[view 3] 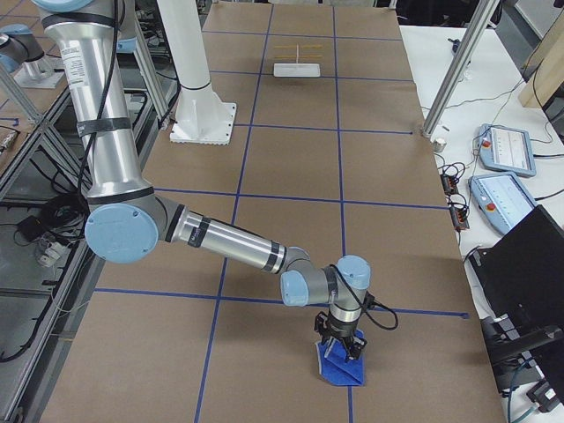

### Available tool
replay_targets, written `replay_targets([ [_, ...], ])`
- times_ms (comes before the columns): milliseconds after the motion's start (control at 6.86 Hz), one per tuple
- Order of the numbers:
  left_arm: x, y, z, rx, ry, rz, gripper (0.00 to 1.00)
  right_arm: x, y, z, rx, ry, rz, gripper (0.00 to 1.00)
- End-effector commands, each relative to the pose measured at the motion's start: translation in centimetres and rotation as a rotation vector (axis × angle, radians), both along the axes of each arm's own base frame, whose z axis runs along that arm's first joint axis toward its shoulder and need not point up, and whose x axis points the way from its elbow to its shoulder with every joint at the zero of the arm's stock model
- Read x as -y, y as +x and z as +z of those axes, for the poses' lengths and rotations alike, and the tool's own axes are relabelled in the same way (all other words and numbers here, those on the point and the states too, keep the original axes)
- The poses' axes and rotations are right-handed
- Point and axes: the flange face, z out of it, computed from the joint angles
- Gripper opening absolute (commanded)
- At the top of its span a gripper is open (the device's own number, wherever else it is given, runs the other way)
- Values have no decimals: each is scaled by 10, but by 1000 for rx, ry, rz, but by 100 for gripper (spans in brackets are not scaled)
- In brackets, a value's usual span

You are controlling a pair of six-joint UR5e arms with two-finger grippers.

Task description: Hang towel on rack

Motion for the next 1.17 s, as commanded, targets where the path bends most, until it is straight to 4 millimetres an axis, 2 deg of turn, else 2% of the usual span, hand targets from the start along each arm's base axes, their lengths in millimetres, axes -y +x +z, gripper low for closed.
replay_targets([
  [0, -1, 2, -2, -21, -16, -8, 98, 3, 1, 7, -3, 6, -17, 55],
  [146, -1, 2, -2, -21, -16, -8, 98, 4, 0, 6, -2, 8, -19, 24],
  [291, -1, 2, -2, -22, -15, -8, 98, 3, 0, 7, -3, 0, -13, 0],
  [583, -1, 6, -3, -32, -13, -21, 98, 7, -1, 2, 4, 2, -2, 0],
  [874, -2, 11, -2, -33, -18, -16, 98, 45, 31, -37, 57, 0, 66, 0],
  [1020, -2, 13, -2, -34, -16, -13, 98, 65, 45, -69, 62, -47, 95, 0],
])
